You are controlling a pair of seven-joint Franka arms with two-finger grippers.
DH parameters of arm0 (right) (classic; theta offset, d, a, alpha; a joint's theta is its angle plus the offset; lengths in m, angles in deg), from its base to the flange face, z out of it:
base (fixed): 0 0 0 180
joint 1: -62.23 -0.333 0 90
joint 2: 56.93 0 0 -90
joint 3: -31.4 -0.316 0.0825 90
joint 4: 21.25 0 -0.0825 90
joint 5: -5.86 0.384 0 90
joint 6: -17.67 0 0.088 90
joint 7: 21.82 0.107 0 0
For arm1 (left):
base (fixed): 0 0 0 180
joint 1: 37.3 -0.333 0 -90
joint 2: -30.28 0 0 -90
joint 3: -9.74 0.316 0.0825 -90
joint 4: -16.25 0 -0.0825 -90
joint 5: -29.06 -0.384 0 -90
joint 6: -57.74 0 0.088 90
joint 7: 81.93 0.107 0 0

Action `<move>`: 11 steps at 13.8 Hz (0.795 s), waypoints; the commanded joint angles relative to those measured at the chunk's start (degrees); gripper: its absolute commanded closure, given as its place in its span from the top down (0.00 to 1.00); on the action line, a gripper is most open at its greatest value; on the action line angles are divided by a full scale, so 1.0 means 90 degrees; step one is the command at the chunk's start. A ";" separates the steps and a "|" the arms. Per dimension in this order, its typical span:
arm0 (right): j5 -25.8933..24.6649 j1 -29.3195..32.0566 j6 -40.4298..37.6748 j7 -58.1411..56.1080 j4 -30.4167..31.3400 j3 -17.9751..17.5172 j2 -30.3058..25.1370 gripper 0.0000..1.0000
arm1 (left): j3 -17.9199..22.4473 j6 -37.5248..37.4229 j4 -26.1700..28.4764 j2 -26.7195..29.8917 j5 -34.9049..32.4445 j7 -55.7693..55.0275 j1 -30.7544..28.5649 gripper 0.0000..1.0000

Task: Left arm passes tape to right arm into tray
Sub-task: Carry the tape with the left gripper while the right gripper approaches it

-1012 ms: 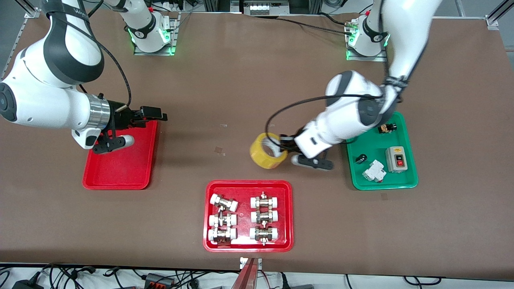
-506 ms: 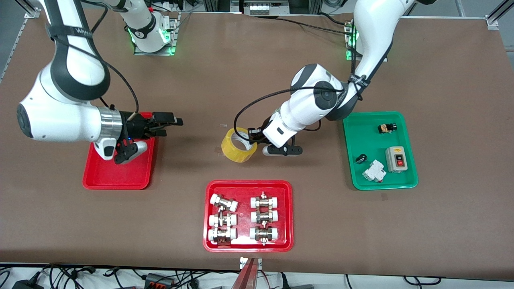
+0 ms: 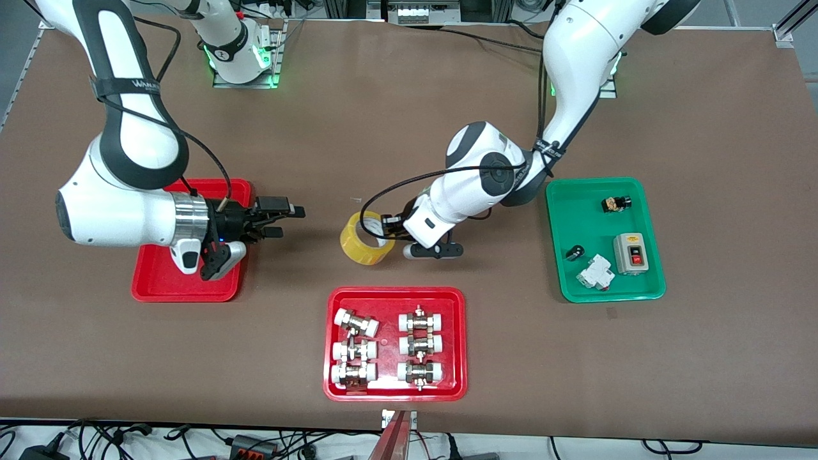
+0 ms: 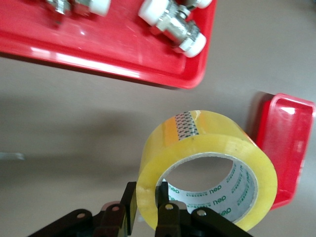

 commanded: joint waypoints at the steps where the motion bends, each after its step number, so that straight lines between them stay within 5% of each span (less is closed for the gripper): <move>1: 0.0152 -0.0090 0.0027 -0.0168 -0.0257 0.0018 0.0286 1.00 | 0.0022 -0.0008 -0.0370 -0.0140 0.0430 -0.0206 0.0204 0.00; 11: 0.0797 -0.0285 0.0232 -0.1134 -0.0501 0.0017 0.0969 1.00 | 0.0022 0.0509 -0.0614 -0.0413 0.0655 -0.0343 0.0331 0.00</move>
